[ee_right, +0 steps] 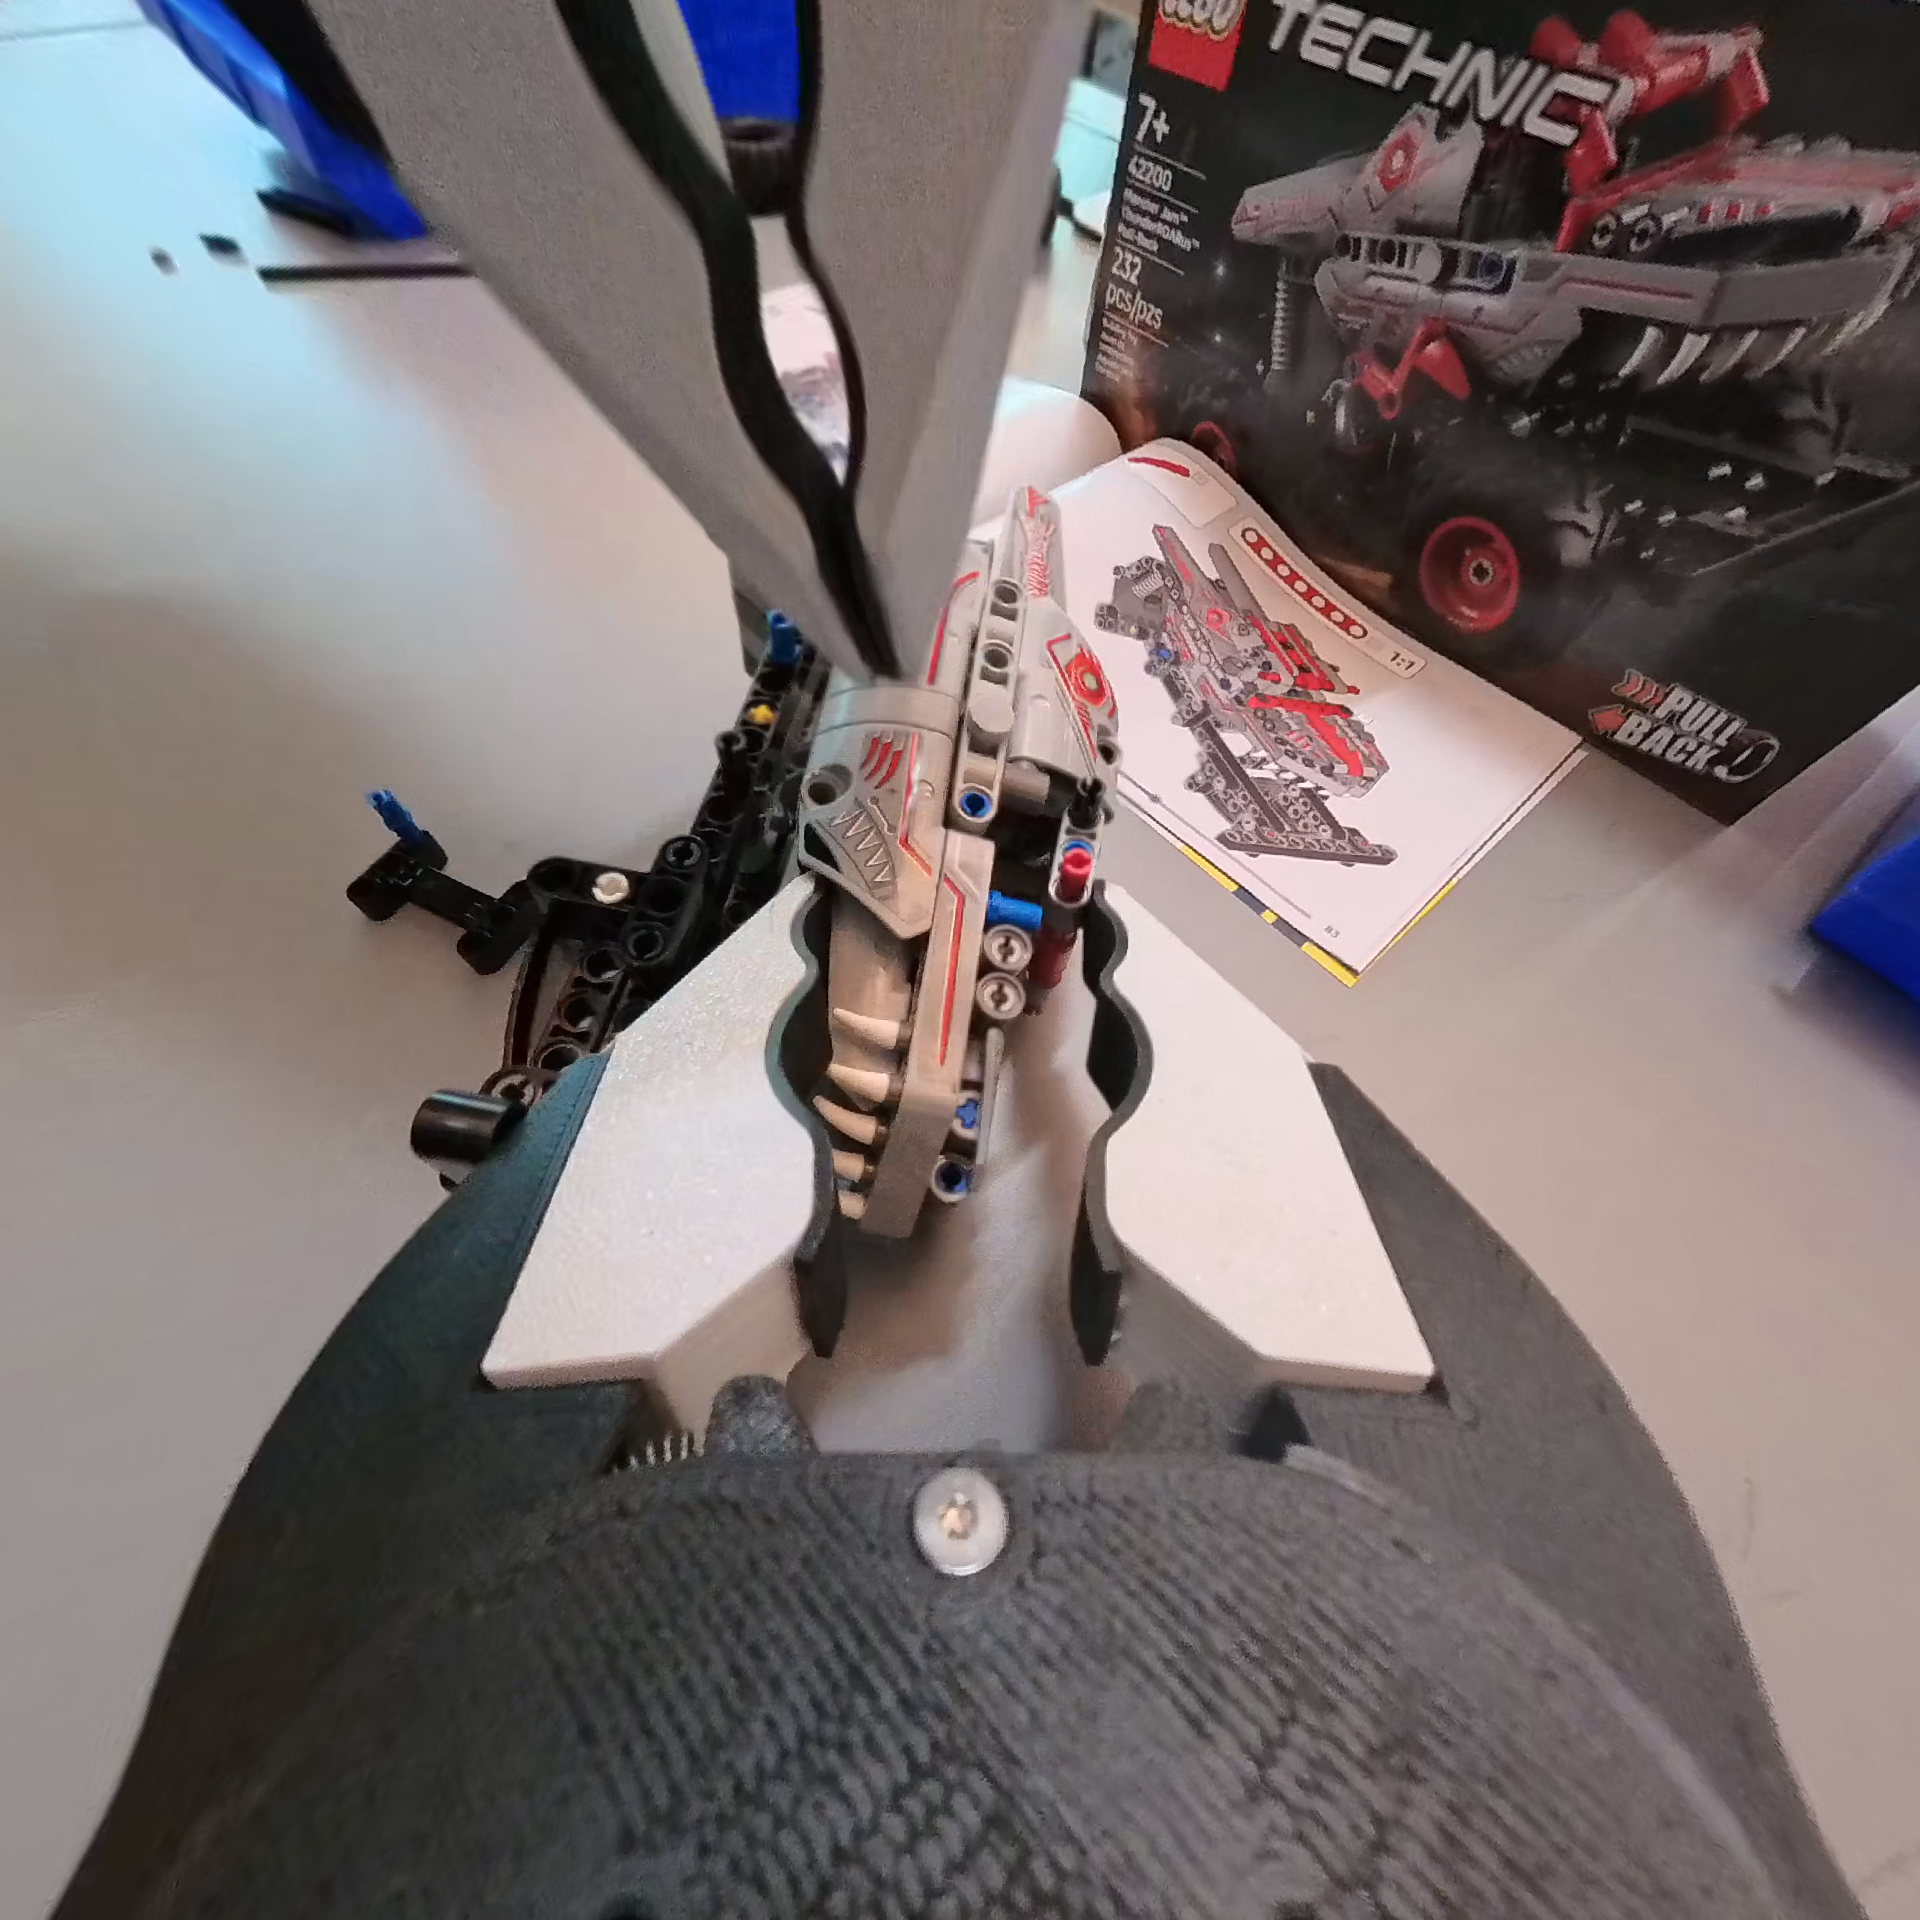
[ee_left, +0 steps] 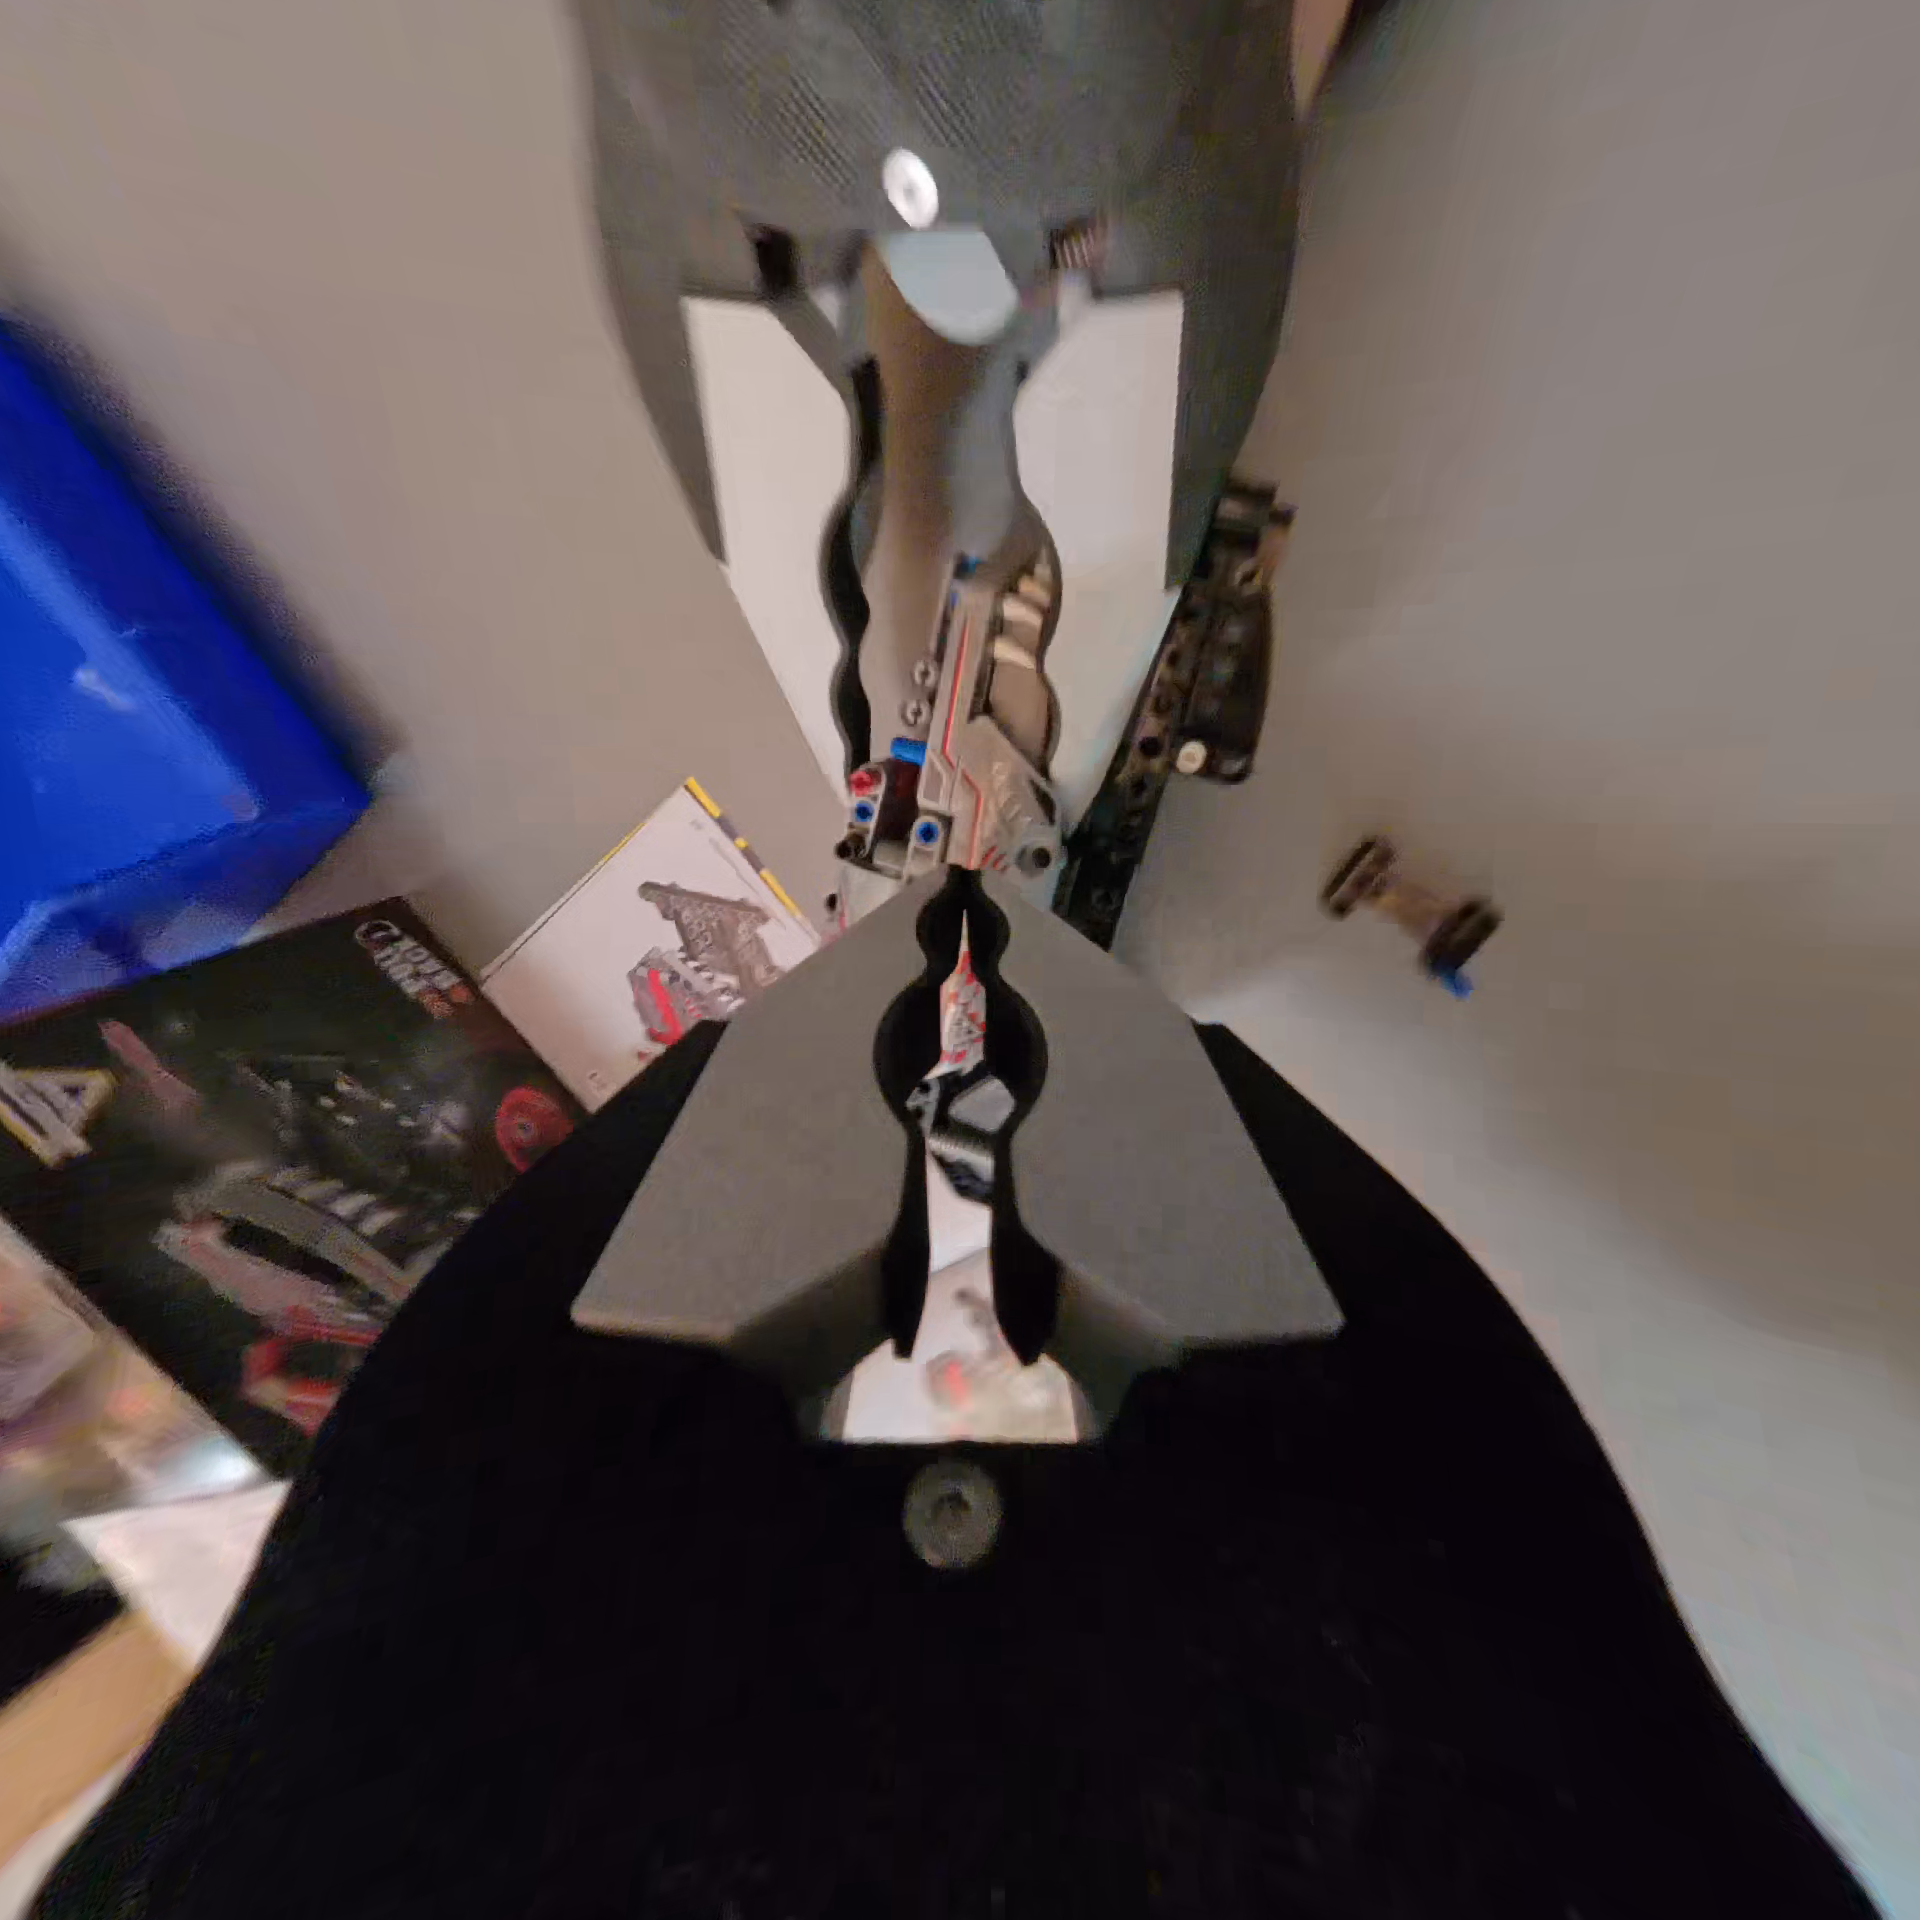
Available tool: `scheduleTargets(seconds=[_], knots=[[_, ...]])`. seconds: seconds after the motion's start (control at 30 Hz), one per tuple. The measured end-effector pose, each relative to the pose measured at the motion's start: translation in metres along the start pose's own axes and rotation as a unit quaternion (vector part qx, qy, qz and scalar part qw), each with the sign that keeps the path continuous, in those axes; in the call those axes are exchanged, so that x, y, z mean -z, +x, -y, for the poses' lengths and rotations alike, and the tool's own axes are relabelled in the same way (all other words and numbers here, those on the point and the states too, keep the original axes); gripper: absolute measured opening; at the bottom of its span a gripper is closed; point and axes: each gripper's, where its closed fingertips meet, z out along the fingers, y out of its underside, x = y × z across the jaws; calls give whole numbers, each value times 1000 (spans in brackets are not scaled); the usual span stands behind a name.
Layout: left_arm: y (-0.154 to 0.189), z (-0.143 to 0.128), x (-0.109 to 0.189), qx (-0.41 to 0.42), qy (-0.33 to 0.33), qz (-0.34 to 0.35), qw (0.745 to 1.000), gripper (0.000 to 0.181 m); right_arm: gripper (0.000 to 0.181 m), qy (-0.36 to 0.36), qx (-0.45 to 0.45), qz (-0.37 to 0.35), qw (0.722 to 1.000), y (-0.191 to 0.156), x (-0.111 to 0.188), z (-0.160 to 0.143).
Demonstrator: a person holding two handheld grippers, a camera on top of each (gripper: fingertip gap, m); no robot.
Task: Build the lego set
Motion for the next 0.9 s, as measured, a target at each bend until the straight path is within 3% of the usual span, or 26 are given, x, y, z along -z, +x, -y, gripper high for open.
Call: scheduleTargets(seconds=[0.1,0.23,0.37,0.53,0.63,0.77,0.9], knots=[[3,1,19,86,95,43,991,0,47,14,39,0,999,-4,0,4],[-5,-39,24,186,101,168,963,1,48,27,76,4,997,-8,0,8],[0,-50,26,210,143,228,940,9,49,32,82,14,996,-12,0,9],[0,-52,21,214,180,207,938,10,49,24,46,32,998,-10,-1,8],[-1,-42,14,194,210,159,945,13,50,13,20,38,999,-7,-1,5],[-8,-40,1,178,205,110,956,18,59,-5,-21,53,998,-6,0,-1],[-18,-38,-3,157,209,103,960,22,63,3,-77,59,995,-4,4,-1]])
